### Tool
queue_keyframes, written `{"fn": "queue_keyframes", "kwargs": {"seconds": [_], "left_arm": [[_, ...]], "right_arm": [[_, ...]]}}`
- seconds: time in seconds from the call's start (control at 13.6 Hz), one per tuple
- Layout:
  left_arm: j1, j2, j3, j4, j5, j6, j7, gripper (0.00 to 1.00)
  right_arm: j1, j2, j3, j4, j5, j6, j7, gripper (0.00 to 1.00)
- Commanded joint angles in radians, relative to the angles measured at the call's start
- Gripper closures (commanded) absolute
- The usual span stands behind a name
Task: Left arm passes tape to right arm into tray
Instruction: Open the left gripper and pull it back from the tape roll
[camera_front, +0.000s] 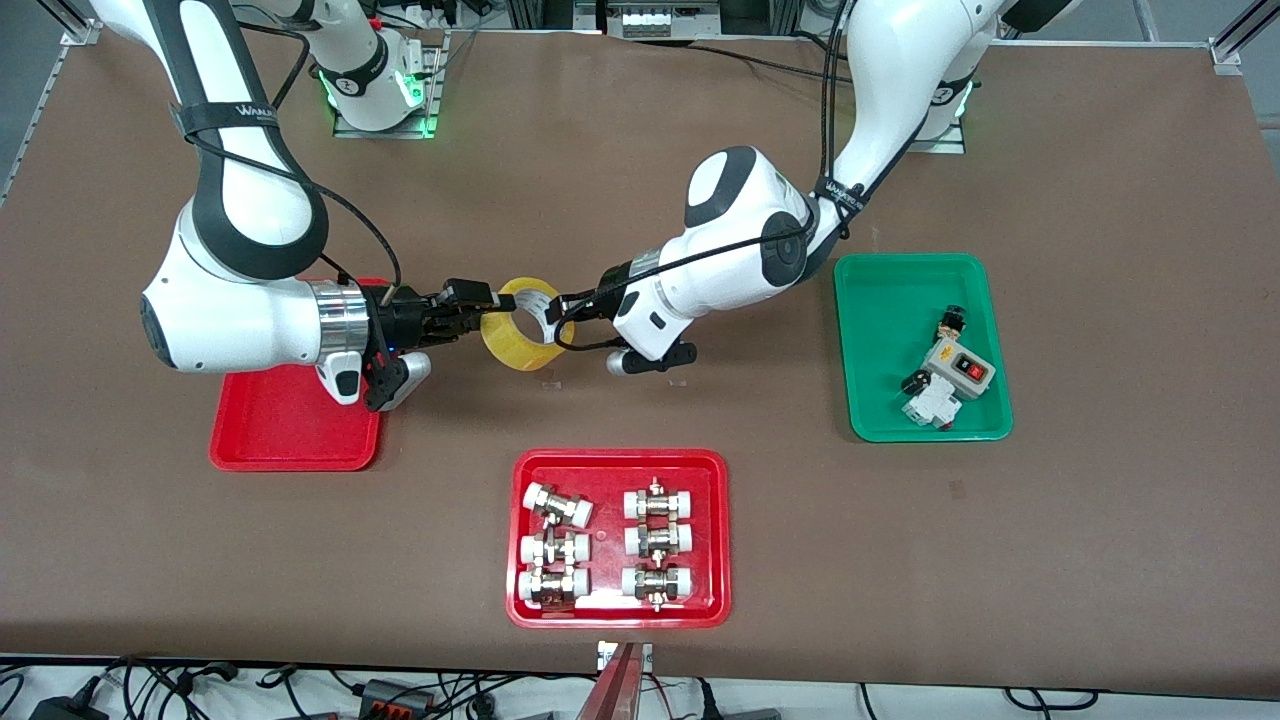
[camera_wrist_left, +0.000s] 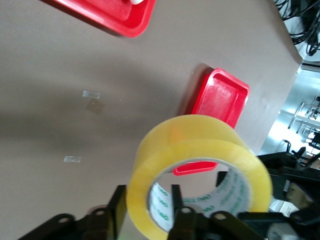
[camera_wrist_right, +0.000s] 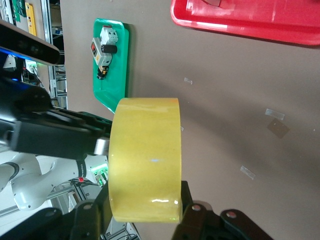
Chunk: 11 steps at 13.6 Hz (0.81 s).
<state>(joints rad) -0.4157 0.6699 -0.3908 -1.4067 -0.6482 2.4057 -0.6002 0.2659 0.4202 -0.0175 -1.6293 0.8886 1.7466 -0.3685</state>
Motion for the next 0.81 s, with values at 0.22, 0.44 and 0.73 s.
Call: {"fn": "queue_keyframes", "kwargs": {"seconds": [0.22, 0.44, 0.73], "left_arm": [[0.05, -0.036, 0.004, 0.014, 0.018, -0.008, 0.02, 0.0], [0.158, -0.064, 0.004, 0.017, 0.045, -0.118, 0.022, 0.0], [0.323, -0.133, 0.004, 0.015, 0.07, -0.332, 0.02, 0.0]], "right_arm": [[-0.001, 0.005, -0.002, 0.017, 0.009, -0.009, -0.021, 0.73], [-0.005, 0.014, -0.002, 0.017, 0.001, 0.002, -0.023, 0.73], [-0.075, 0.058, -0.01, 0.016, -0.002, 0.004, -0.027, 0.73]]}}
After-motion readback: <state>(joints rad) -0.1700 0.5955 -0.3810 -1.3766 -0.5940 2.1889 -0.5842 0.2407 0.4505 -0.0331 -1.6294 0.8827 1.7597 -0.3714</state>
